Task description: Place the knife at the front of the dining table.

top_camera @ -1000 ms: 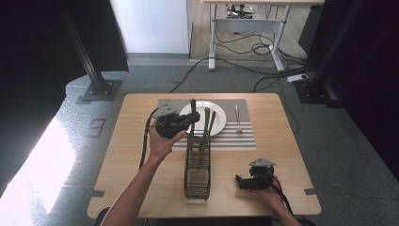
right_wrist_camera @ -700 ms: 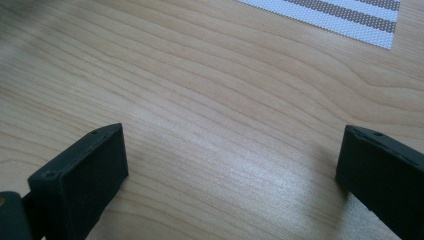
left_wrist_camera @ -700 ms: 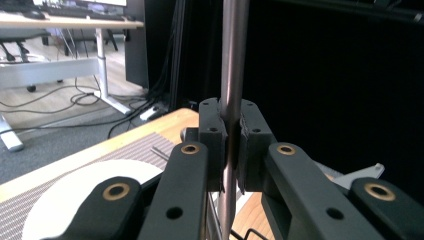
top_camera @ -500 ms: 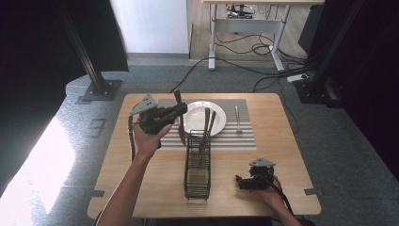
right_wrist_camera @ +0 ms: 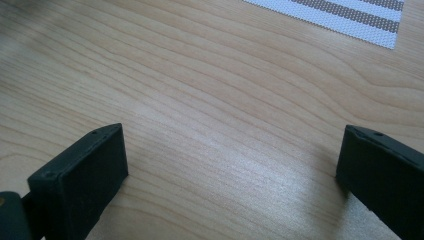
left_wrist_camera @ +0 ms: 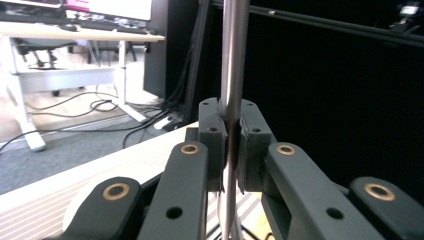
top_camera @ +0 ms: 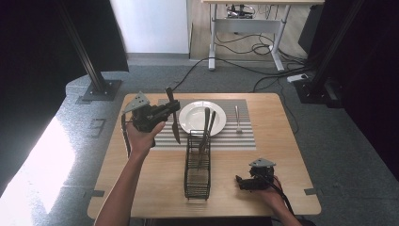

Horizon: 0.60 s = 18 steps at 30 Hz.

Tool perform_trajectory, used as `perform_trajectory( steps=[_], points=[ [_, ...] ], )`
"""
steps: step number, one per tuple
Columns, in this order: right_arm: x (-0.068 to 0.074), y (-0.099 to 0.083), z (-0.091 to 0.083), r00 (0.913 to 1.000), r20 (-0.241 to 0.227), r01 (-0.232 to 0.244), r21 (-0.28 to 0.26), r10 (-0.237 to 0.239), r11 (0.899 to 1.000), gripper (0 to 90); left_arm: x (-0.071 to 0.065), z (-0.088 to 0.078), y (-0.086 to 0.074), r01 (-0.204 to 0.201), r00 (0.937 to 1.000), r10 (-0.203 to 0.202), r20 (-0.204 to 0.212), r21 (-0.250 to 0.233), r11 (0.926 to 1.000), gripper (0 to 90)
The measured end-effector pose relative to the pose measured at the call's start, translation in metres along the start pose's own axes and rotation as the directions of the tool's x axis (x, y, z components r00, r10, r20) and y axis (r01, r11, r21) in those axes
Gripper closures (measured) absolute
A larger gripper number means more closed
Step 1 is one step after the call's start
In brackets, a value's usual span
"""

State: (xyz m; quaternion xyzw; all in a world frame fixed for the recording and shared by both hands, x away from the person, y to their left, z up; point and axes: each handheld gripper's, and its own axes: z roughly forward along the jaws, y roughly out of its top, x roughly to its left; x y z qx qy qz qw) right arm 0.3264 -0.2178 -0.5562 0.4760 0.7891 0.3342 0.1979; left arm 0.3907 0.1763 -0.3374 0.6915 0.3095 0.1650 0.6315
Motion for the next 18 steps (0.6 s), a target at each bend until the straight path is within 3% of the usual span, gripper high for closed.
perform_trajectory(
  steps=[18],
  points=[
    [0.000,-0.001,-0.001,1.0000,-0.006,0.006,0.001,-0.006,1.000,0.0,0.026,0.004,-0.018,0.054,0.9963,-0.050,-0.070,0.056,0.9970,83.4]
  ],
)
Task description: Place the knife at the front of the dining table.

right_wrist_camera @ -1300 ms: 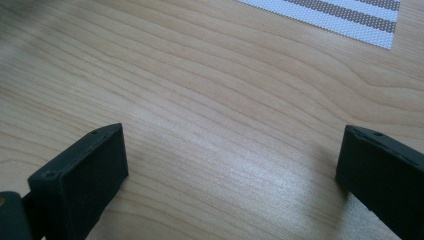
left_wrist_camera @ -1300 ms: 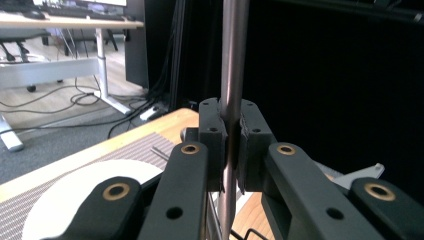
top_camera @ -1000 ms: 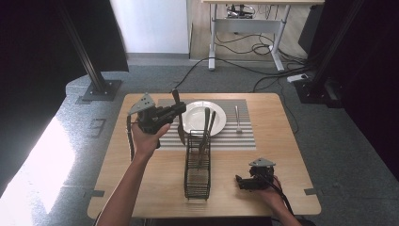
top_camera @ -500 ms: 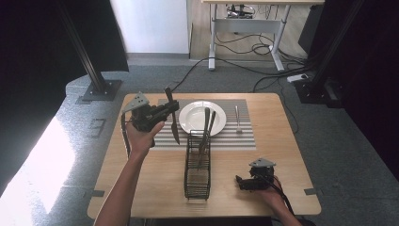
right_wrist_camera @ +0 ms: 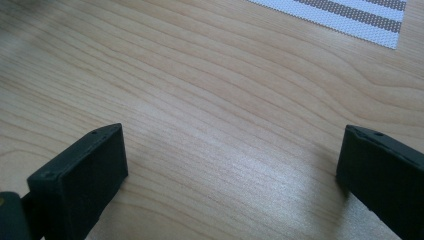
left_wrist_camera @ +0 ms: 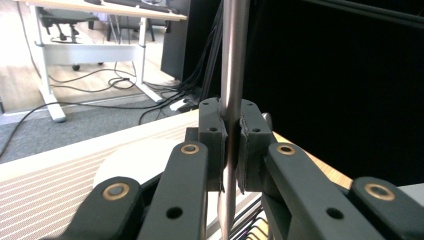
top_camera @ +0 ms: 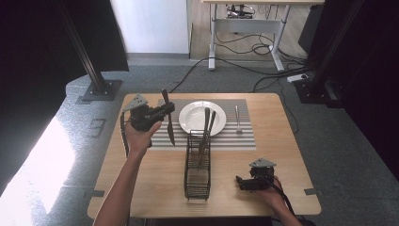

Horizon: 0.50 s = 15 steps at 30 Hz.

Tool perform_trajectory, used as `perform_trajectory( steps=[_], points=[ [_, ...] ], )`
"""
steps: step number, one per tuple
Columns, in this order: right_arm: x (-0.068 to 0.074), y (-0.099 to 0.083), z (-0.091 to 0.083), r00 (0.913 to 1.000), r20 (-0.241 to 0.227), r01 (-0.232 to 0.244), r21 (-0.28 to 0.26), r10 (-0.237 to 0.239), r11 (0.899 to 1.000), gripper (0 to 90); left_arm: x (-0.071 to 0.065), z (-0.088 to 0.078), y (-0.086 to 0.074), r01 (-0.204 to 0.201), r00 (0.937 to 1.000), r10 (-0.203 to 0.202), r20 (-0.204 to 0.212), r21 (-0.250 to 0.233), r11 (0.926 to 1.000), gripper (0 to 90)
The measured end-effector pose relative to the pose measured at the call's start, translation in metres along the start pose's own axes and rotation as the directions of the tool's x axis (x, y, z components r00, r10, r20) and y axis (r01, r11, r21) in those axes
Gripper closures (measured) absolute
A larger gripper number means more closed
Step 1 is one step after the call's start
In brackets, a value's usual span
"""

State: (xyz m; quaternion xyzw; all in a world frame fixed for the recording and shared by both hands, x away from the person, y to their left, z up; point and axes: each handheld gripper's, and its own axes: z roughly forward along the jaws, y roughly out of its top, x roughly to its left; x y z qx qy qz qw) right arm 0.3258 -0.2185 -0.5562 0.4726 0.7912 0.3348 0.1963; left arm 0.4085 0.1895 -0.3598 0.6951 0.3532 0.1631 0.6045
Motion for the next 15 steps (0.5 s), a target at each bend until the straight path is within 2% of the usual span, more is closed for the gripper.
perform_trajectory(
  steps=[15],
  points=[
    [0.000,0.000,0.000,1.0000,0.000,0.001,-0.001,-0.001,1.000,0.0,0.014,0.005,-0.010,0.023,0.9985,-0.021,-0.050,0.043,0.9988,83.4]
  ],
)
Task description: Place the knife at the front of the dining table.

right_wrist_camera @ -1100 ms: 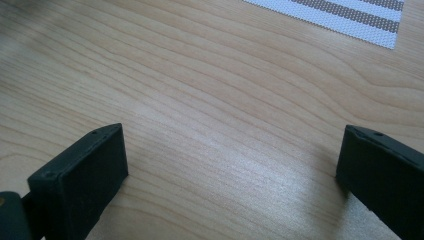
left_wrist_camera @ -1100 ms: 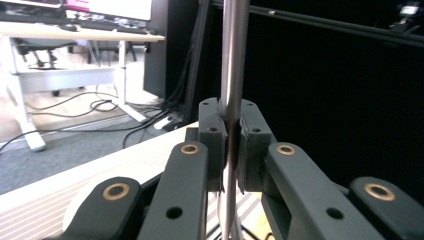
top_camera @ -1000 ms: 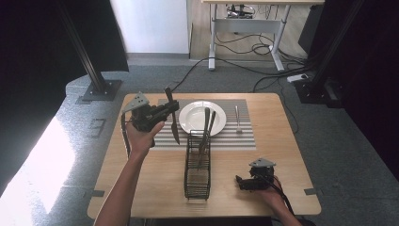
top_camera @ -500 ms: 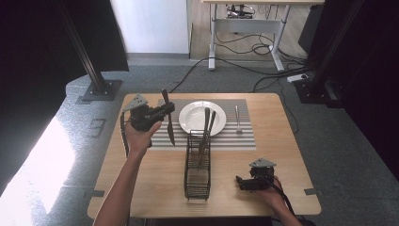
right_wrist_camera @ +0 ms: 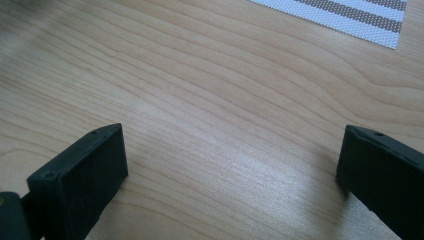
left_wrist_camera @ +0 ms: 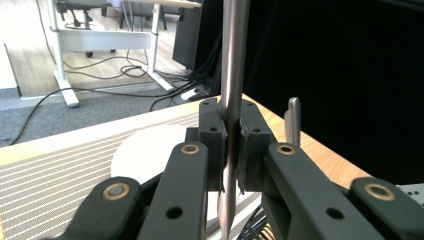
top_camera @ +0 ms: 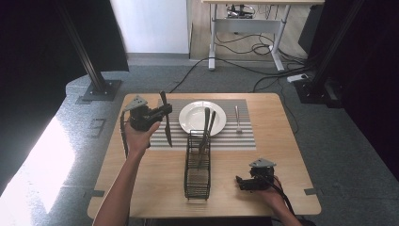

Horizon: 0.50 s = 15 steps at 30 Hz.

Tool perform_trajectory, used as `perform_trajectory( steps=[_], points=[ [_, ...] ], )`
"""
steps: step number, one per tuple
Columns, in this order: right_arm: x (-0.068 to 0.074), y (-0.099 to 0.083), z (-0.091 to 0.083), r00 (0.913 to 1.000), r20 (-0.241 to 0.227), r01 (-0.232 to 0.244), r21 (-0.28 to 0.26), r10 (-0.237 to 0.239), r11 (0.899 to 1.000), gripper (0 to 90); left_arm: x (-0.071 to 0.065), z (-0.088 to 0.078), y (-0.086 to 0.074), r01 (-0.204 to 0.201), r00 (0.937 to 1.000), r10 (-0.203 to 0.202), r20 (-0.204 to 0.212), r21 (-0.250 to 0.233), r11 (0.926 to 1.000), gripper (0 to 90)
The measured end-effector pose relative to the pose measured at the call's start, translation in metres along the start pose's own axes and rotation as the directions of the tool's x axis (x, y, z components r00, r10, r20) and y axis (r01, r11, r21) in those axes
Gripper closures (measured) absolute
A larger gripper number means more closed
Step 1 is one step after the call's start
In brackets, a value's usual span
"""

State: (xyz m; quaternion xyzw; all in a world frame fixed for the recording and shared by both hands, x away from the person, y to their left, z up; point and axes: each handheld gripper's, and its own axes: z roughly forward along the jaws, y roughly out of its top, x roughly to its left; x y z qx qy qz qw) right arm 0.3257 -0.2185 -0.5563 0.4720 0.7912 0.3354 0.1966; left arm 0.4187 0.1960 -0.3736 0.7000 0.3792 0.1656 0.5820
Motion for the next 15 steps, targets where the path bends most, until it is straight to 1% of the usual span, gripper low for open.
perform_trajectory(
  steps=[7,8,9,10,15],
  points=[
    [0.000,0.000,0.000,1.0000,-0.001,0.002,0.000,-0.002,1.000,0.0,0.008,0.005,-0.006,0.015,0.9995,-0.014,-0.027,0.023,0.9996,83.4],
    [0.000,0.000,0.000,1.0000,-0.001,0.003,0.000,-0.003,1.000,0.0,0.010,0.006,-0.008,0.013,0.9993,-0.012,-0.036,0.034,0.9993,83.4],
    [0.000,0.000,0.000,1.0000,-0.001,0.003,0.000,-0.003,1.000,0.0,0.010,0.006,-0.008,0.013,0.9993,-0.012,-0.036,0.034,0.9993,83.4],
    [0.000,0.000,0.000,1.0000,-0.001,0.003,0.000,-0.003,1.000,0.0,0.010,0.007,-0.009,0.008,0.9987,-0.006,-0.051,0.042,0.9991,83.4],
    [0.000,0.000,0.000,1.0000,-0.002,0.004,0.001,-0.004,1.000,0.0,0.014,0.010,-0.013,0.014,0.9980,-0.011,-0.062,0.056,0.9983,83.4]
  ],
)
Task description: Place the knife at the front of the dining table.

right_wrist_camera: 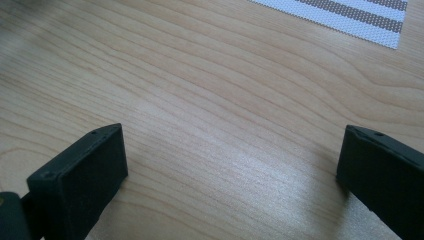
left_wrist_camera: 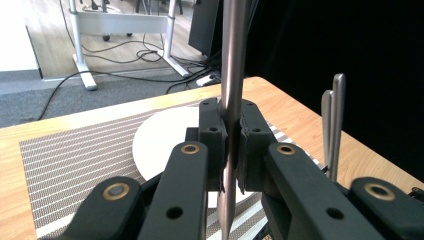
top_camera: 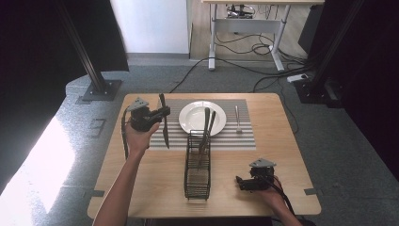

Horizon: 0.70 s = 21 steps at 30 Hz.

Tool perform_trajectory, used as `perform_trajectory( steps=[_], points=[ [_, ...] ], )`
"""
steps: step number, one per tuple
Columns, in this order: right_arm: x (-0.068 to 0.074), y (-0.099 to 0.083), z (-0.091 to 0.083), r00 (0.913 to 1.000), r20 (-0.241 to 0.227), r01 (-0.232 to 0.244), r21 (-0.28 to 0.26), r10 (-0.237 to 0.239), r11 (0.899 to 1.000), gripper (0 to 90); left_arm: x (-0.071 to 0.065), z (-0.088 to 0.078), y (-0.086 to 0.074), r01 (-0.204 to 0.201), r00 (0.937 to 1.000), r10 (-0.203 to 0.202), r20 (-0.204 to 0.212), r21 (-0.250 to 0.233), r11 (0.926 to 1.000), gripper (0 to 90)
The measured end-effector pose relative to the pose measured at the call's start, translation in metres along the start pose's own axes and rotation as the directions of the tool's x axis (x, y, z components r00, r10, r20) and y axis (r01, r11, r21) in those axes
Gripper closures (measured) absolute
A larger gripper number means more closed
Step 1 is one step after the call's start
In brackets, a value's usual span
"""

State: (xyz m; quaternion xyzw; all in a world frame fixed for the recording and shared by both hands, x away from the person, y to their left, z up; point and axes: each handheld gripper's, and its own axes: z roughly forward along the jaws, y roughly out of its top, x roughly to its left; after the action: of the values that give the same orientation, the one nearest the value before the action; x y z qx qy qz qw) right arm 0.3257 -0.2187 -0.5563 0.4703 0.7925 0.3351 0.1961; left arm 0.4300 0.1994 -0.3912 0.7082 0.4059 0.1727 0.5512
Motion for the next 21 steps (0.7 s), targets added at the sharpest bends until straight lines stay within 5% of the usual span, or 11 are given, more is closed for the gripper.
perform_trajectory(
  steps=[13,21],
  points=[
    [0.000,0.000,0.000,1.0000,-0.001,-0.001,0.001,0.001,1.000,0.0,0.014,0.009,-0.011,0.034,0.9989,-0.032,-0.035,0.039,0.9987,83.4],
    [0.000,0.000,0.000,1.0000,-0.001,-0.001,0.001,0.001,1.000,0.0,0.019,0.017,-0.015,0.024,0.9973,-0.019,-0.071,0.065,0.9976,83.4]
  ],
)
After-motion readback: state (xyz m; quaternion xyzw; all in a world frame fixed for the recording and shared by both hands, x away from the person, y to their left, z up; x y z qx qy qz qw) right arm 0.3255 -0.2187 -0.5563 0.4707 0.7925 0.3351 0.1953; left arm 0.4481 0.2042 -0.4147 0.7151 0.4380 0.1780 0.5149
